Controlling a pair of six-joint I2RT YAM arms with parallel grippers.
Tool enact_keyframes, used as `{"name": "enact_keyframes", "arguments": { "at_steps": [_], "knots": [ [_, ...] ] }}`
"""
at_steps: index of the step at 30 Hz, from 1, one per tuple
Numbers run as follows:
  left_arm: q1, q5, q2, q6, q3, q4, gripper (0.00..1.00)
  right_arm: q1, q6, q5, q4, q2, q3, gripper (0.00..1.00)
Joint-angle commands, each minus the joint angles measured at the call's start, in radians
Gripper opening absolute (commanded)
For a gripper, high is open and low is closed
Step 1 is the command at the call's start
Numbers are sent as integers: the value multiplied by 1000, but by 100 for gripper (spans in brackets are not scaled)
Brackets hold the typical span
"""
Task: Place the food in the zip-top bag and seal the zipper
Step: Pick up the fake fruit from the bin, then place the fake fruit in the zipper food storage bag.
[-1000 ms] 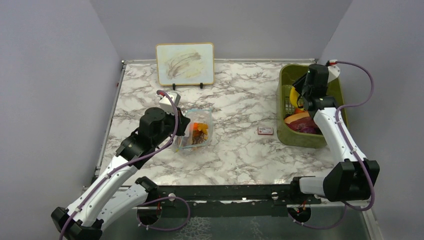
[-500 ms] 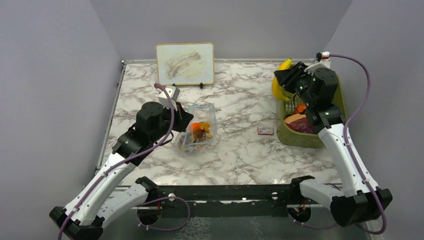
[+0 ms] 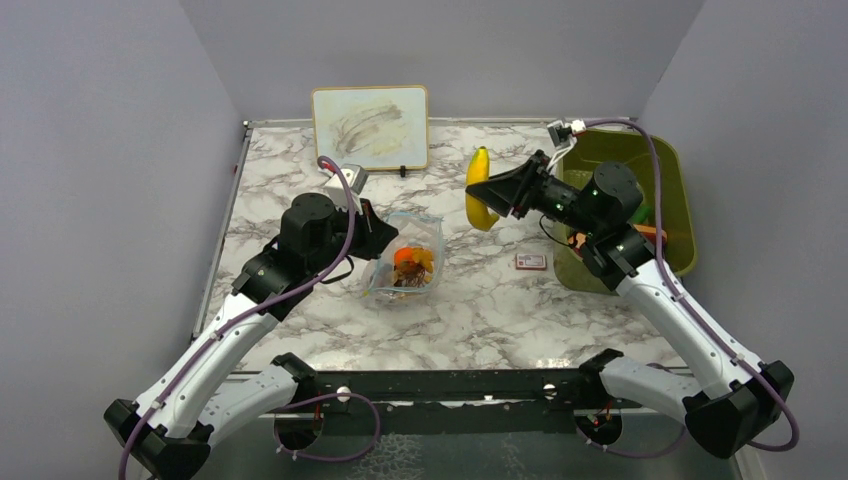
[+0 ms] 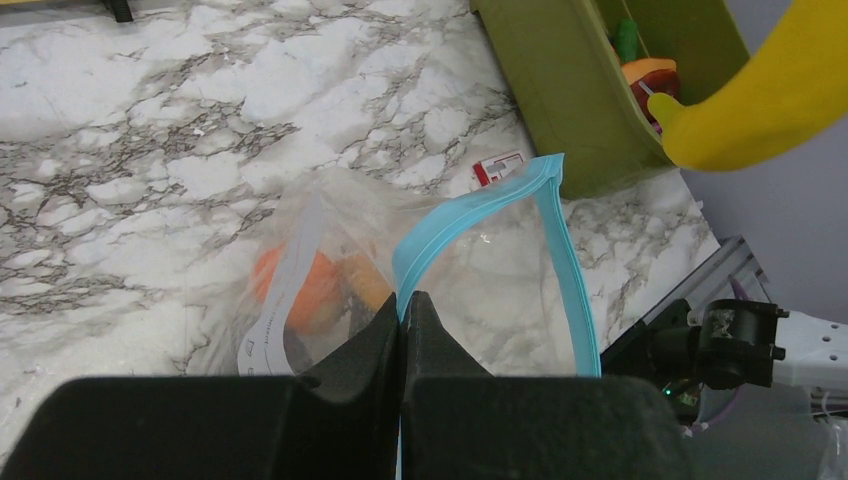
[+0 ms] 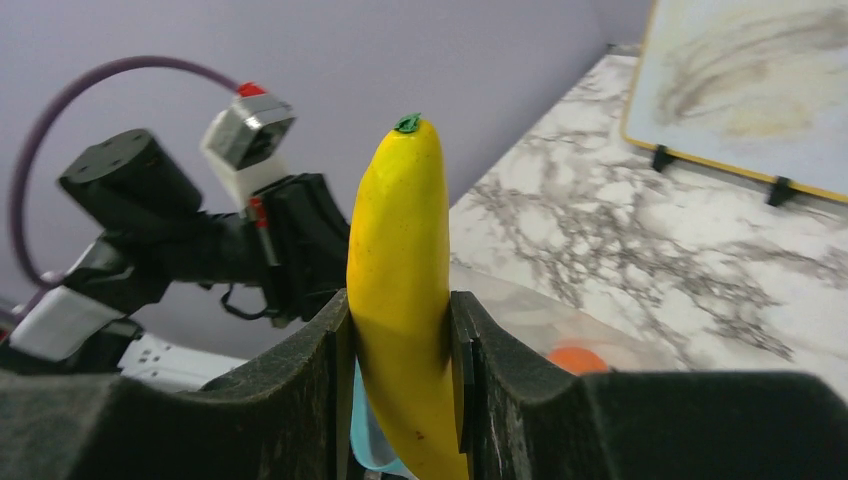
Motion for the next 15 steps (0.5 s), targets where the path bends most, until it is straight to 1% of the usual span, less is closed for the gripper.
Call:
{"name": "enact_keyframes", "arguments": {
  "at_steps": [1, 9, 15],
  "knots": [
    [-1, 52, -10, -33, 14, 32, 0, 83, 54, -116, 203, -16, -14, 14],
    [-1, 89, 0, -33, 22, 33, 0, 299, 26, -154, 396, 98, -4, 16],
    [0, 132, -17, -29, 34, 31, 0, 353, -23, -200, 436, 197, -5, 16]
  ]
}}
